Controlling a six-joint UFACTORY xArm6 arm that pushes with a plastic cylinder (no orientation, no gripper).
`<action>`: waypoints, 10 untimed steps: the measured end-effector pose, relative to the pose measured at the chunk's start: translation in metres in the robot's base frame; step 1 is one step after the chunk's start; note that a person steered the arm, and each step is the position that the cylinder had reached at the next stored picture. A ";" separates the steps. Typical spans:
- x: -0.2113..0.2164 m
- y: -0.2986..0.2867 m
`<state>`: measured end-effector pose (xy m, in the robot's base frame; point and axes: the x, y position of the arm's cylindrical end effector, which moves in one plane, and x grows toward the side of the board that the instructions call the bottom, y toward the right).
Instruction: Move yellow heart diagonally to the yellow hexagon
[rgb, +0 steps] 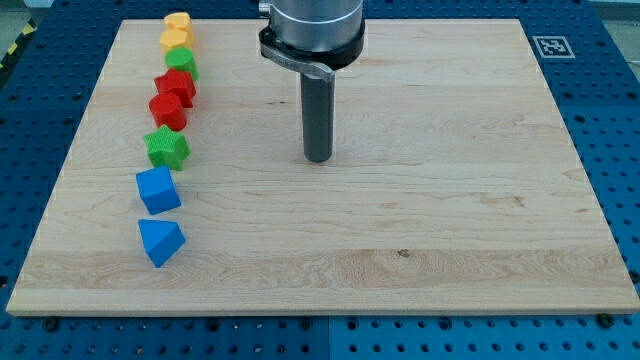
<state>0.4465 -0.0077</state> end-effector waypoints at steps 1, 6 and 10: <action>0.000 0.000; -0.183 -0.022; -0.254 -0.095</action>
<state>0.1924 -0.1023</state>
